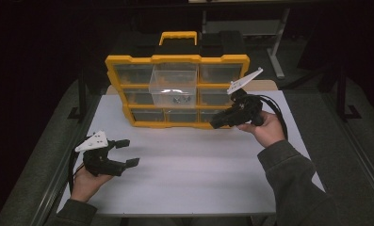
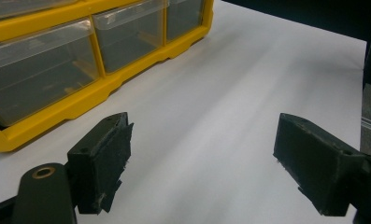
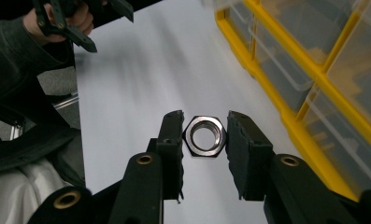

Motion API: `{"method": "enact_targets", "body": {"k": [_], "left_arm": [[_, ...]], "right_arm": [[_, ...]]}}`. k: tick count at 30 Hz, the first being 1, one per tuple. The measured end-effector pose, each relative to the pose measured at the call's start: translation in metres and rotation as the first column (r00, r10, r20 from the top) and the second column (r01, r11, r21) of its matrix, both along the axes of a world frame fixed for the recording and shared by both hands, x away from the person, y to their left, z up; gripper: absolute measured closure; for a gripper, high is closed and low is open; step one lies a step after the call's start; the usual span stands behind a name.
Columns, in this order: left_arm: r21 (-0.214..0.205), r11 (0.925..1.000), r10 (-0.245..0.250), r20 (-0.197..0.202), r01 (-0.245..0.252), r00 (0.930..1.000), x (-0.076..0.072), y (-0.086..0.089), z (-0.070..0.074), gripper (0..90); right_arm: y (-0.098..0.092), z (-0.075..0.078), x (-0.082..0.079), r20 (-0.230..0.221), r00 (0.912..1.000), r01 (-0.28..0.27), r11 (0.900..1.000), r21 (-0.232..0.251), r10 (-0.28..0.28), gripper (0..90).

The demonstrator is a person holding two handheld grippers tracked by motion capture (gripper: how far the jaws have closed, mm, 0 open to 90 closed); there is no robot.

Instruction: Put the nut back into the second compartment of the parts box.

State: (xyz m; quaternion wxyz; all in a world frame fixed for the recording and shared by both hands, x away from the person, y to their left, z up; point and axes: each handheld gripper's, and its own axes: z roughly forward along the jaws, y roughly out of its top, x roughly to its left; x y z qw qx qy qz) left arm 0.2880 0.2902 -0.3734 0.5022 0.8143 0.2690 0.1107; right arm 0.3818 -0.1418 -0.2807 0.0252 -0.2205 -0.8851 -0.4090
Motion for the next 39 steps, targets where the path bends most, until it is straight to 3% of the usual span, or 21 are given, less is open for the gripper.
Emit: {"method": "enact_targets", "body": {"k": [14,20,22,28,39], "left_arm": [[0.002,1.0000,0.002,0.001,-0.002,1.0000,0.000,0.001,0.001,18.6],[-0.012,0.9999,0.006,-0.002,-0.006,1.0000,-0.001,0.000,0.000,18.6],[-0.012,0.9999,0.007,-0.001,-0.007,1.0000,-0.001,0.000,0.000,18.6],[0.000,1.0000,0.004,0.002,-0.004,1.0000,0.000,0.000,0.000,18.3],[-0.003,1.0000,0.004,-0.007,-0.004,1.0000,0.000,-0.001,0.000,18.3]], "right_arm": [[0.001,0.046,0.010,0.042,0.9991,-0.009,0.9999,-0.012,0.010,66.1],[0.001,0.063,0.013,0.035,0.9994,-0.002,1.0000,0.004,0.001,66.1],[0.001,0.068,0.015,0.059,0.9982,-0.006,0.9999,-0.009,0.007,66.1],[0.001,0.086,0.020,0.070,0.9975,-0.010,0.9999,0.004,0.009,66.1],[0.011,0.119,0.027,0.093,0.9956,-0.014,0.9998,-0.011,0.015,66.1]]}}
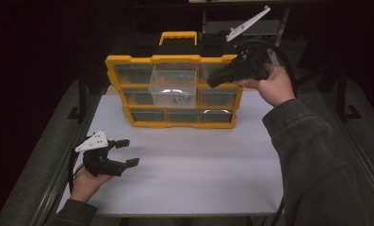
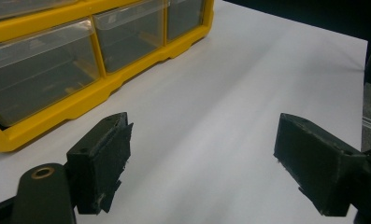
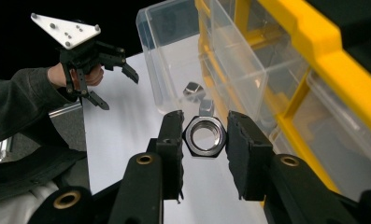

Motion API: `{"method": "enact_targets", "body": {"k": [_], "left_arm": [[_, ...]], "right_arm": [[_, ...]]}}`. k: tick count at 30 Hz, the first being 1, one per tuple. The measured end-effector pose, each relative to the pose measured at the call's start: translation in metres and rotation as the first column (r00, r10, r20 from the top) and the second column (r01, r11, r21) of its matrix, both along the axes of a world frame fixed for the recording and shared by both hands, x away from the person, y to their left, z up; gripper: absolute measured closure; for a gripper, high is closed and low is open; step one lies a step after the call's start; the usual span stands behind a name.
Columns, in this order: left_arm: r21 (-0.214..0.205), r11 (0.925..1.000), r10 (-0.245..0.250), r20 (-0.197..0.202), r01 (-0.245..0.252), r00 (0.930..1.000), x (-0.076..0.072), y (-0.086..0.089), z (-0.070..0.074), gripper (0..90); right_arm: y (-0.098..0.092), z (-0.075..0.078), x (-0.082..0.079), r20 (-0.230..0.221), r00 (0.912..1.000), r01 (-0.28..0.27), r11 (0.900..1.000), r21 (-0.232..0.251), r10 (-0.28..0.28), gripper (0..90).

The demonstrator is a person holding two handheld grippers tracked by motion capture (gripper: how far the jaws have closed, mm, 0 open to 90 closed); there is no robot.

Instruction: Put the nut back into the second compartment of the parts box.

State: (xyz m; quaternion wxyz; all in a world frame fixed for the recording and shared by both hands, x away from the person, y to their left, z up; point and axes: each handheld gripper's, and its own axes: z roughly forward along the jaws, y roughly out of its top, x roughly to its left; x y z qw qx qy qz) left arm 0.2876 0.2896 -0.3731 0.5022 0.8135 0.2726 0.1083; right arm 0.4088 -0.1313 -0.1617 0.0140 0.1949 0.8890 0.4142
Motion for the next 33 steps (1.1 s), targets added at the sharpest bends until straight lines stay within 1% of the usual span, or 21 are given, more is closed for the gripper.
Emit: {"method": "enact_targets", "body": {"k": [5,6,8,9,10,11,13,18,21,23,24,25,27,33], "left_arm": [[0.007,1.0000,-0.001,0.003,0.001,1.0000,0.000,0.001,0.001,18.3],[-0.001,1.0000,0.003,-0.009,-0.003,1.0000,0.000,0.001,0.000,18.3],[0.001,1.0000,0.001,-0.004,-0.001,1.0000,0.000,0.001,0.001,18.4],[0.001,1.0000,0.000,-0.004,0.000,1.0000,0.000,0.001,0.001,18.4],[0.013,0.9999,-0.005,0.000,0.005,1.0000,0.000,0.002,0.001,18.4],[0.009,0.9999,-0.004,-0.002,0.004,1.0000,0.000,0.002,0.001,18.4],[0.010,0.9999,-0.004,-0.003,0.004,1.0000,0.001,0.002,0.001,18.4],[0.011,0.9999,-0.004,-0.001,0.004,1.0000,0.001,0.002,0.001,18.4],[0.008,1.0000,-0.004,-0.003,0.004,1.0000,0.001,0.002,0.001,18.4],[0.002,1.0000,-0.002,-0.008,0.002,1.0000,0.000,0.002,0.001,18.4],[0.003,1.0000,-0.003,-0.006,0.003,1.0000,0.001,0.002,0.001,18.4],[0.014,0.9998,-0.010,0.010,0.010,0.9999,0.002,0.003,0.001,18.4],[0.013,0.9999,-0.007,0.005,0.007,1.0000,0.001,0.003,0.001,18.4],[0.013,0.9999,-0.005,0.002,0.005,1.0000,0.001,0.003,0.001,18.4]], "right_arm": [[0.008,0.012,0.003,0.011,0.9999,-0.007,1.0000,-0.003,0.007,66.1],[0.010,0.015,0.004,0.013,0.9999,-0.010,0.9999,-0.003,0.010,66.1],[0.015,0.019,0.005,0.016,0.9997,-0.016,0.9998,-0.008,0.016,66.1],[0.018,0.021,0.006,0.019,0.9996,-0.020,0.9998,-0.007,0.020,66.1],[0.020,0.023,0.007,0.020,0.9995,-0.024,0.9997,-0.008,0.024,66.1],[0.023,0.024,0.008,0.018,0.9995,-0.025,0.9996,-0.009,0.025,66.1],[0.029,0.027,0.010,0.033,0.9987,-0.039,0.9990,-0.020,0.040,66.1],[0.043,0.033,0.014,0.030,0.9982,-0.051,0.9983,-0.027,0.052,66.1],[0.051,0.033,0.019,0.040,0.9973,-0.060,0.9977,-0.033,0.061,66.1],[0.056,0.032,0.021,0.034,0.9974,-0.063,0.9972,-0.040,0.064,66.0],[0.060,0.031,0.022,0.029,0.9975,-0.063,0.9971,-0.043,0.065,66.0],[0.062,0.029,0.024,0.033,0.9972,-0.066,0.9967,-0.046,0.068,66.1],[0.069,0.026,0.026,0.023,0.9971,-0.072,0.9961,-0.051,0.073,66.1],[0.086,0.016,0.032,0.021,0.9962,-0.083,0.9938,-0.074,0.085,66.0]]}}
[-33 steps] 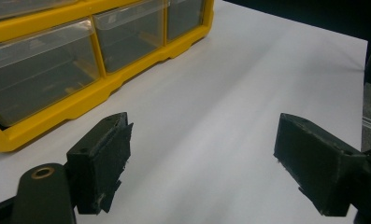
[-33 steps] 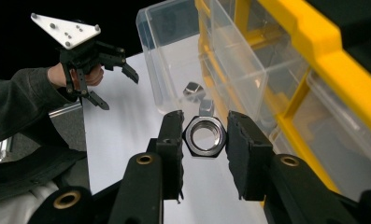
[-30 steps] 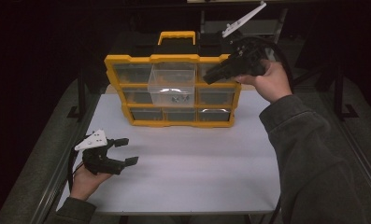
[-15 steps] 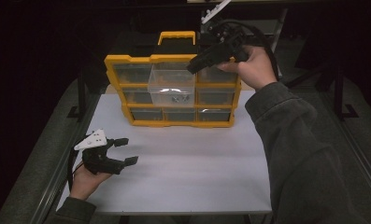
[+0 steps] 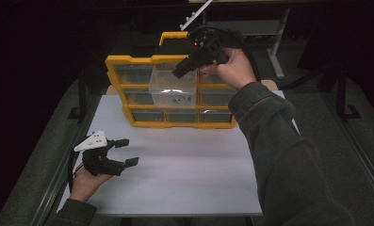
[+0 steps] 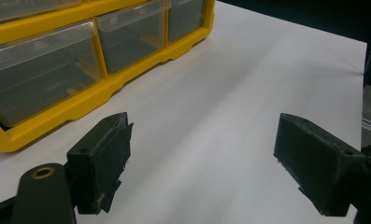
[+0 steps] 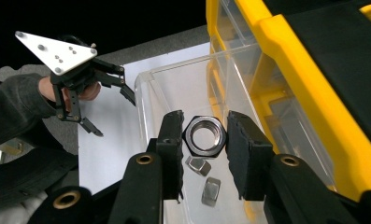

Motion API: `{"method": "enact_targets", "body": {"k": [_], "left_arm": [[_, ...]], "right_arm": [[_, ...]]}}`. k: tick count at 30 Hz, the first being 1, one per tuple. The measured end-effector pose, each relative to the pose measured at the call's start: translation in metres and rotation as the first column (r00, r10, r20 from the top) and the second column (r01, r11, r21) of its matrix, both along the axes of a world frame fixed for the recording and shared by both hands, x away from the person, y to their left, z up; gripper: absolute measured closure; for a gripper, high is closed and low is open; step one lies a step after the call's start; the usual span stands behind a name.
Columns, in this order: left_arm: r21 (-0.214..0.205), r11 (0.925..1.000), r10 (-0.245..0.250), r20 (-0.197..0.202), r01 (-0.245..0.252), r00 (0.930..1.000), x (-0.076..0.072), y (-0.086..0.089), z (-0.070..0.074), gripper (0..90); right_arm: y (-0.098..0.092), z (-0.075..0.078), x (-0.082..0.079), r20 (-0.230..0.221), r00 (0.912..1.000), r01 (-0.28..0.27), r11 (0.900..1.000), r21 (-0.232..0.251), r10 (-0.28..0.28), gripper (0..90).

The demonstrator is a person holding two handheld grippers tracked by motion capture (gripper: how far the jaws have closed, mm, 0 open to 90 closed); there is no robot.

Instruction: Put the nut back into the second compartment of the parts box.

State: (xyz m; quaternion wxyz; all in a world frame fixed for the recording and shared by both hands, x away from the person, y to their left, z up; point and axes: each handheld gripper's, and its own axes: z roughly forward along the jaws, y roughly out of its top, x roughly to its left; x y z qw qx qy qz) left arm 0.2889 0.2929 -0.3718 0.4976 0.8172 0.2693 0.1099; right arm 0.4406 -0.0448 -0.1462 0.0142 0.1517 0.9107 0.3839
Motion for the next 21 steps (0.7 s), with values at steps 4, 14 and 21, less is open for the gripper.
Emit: {"method": "enact_targets", "body": {"k": [4,14,21], "left_arm": [[0.008,1.0000,-0.002,0.003,0.002,1.0000,0.000,0.001,0.000,18.4],[-0.011,0.9999,0.002,0.006,-0.002,1.0000,0.000,0.001,0.000,18.5],[-0.015,0.9999,-0.003,0.009,0.003,1.0000,0.001,0.001,-0.001,18.5]], "right_arm": [[0.009,-0.006,0.002,-0.004,1.0000,0.005,0.9999,-0.014,-0.005,66.0],[0.019,-0.025,0.009,-0.019,0.9998,0.008,0.9987,-0.050,-0.009,63.1],[0.008,-0.025,0.010,-0.033,0.9991,0.025,0.9995,-0.020,-0.026,68.6]]}}
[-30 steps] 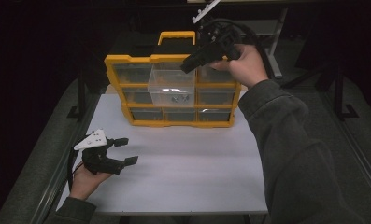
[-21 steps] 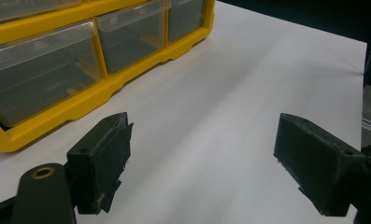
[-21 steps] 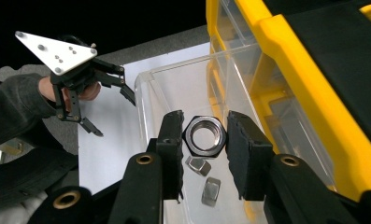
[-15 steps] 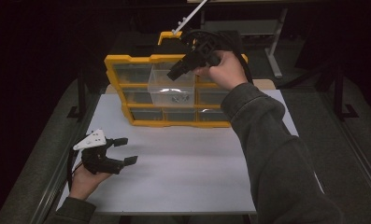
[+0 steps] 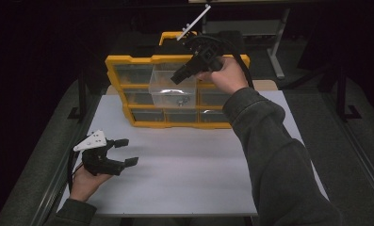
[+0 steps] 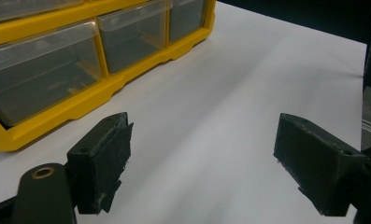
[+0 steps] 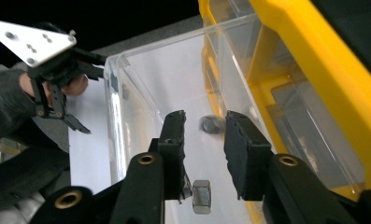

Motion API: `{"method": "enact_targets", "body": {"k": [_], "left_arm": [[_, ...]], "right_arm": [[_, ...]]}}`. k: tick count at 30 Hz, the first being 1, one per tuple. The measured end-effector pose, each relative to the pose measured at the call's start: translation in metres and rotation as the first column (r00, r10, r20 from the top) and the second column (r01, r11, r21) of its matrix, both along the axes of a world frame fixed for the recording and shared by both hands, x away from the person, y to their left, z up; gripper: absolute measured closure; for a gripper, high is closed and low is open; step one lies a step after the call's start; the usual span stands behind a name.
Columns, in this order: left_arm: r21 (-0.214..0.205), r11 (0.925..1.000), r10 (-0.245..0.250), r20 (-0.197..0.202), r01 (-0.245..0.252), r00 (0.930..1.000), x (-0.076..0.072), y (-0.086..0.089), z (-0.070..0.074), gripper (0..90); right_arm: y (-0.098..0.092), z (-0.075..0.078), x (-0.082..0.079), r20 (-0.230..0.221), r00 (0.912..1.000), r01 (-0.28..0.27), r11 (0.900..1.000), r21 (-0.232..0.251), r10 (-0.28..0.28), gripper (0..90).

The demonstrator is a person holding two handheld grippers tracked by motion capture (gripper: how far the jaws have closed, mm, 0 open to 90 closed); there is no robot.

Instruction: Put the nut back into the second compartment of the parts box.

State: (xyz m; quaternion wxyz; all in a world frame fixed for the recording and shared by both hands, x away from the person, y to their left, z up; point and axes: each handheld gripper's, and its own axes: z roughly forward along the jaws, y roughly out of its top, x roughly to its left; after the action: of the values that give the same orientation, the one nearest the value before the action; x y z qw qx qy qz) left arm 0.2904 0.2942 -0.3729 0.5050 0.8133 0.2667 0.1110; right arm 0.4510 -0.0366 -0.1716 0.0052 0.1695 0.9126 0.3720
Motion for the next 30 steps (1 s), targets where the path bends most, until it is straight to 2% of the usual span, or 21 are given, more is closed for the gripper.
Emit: {"method": "enact_targets", "body": {"k": [7,10,13,24,30], "left_arm": [[-0.005,1.0000,0.005,-0.004,-0.005,1.0000,0.000,0.002,0.000,18.5],[-0.006,1.0000,0.004,-0.005,-0.004,1.0000,0.000,0.001,0.001,18.5],[-0.003,1.0000,0.006,-0.009,-0.006,0.9999,0.000,0.001,0.000,18.5],[0.003,0.9999,0.011,-0.010,-0.011,0.9999,-0.001,0.001,0.001,18.7],[0.010,0.9999,0.007,-0.012,-0.007,0.9999,-0.001,0.000,0.001,18.7]], "right_arm": [[-0.008,0.003,-0.003,-0.018,0.9998,-0.010,0.9977,0.067,0.011,79.7],[-0.009,0.003,-0.007,-0.012,0.9999,-0.010,0.9981,0.061,0.011,85.2],[-0.011,0.004,-0.011,-0.018,0.9997,-0.017,0.9970,0.076,0.019,88.0],[-0.024,0.015,-0.038,0.005,0.9987,-0.051,0.9899,0.132,0.051,88.8],[-0.031,0.011,-0.050,-0.003,0.9973,-0.072,0.9834,0.166,0.074,88.7]]}}
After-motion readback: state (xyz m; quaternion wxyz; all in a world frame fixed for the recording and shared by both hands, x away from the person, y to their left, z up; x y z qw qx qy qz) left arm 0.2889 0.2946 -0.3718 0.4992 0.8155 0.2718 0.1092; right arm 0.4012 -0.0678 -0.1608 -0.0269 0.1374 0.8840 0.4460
